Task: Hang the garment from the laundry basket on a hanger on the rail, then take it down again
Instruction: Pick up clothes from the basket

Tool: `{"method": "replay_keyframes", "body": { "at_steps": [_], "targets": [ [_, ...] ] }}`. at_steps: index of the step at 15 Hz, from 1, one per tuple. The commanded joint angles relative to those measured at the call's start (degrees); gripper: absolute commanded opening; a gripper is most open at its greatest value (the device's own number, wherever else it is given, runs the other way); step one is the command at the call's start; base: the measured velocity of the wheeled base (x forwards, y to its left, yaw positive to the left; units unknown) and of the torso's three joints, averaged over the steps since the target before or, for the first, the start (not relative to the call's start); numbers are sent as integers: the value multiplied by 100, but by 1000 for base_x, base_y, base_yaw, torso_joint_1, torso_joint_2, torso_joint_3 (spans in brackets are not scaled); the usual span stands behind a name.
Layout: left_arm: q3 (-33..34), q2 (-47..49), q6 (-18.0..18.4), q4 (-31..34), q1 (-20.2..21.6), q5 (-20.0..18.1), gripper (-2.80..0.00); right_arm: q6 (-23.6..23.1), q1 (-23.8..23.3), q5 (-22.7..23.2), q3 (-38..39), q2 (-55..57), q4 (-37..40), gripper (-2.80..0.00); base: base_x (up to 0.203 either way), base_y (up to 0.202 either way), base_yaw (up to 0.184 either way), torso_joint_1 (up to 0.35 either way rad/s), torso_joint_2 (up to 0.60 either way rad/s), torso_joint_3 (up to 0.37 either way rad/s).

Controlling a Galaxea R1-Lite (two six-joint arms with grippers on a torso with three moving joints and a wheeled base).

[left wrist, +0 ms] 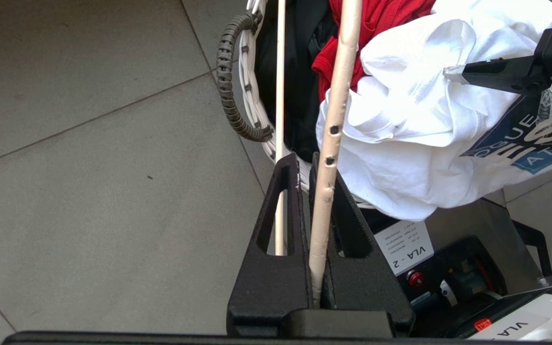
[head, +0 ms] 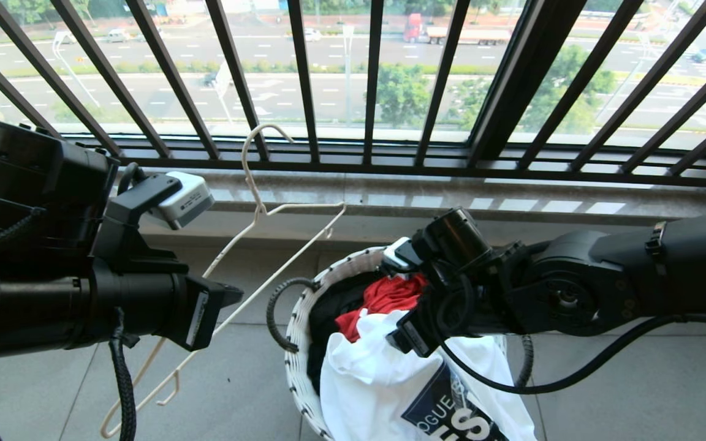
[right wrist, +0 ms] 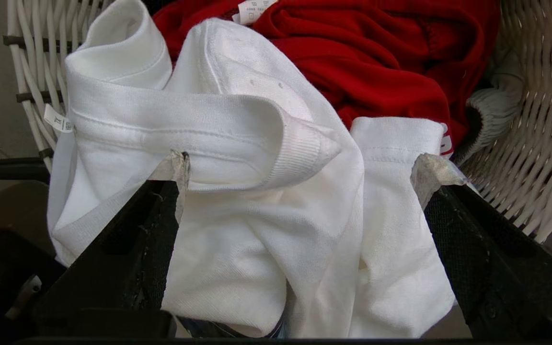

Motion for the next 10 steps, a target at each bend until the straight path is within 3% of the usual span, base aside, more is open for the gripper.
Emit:
{"method": "replay_keyframes", "body": {
  "at_steps": [1,8,10],
  "targets": [
    [10,-8,-4,8,12,5,-280,3,3,-129,13,44,-316,0,0,0,0,0,0,0],
    [45,27,5,-1,47,-4,-280,-15,3,-909,34,145,-502,0,0,0,0,0,0,0],
    [45,27,5,-1,47,-4,-280,-23,3,-919,60,154,-566,0,0,0,0,0,0,0]
  ]
}}
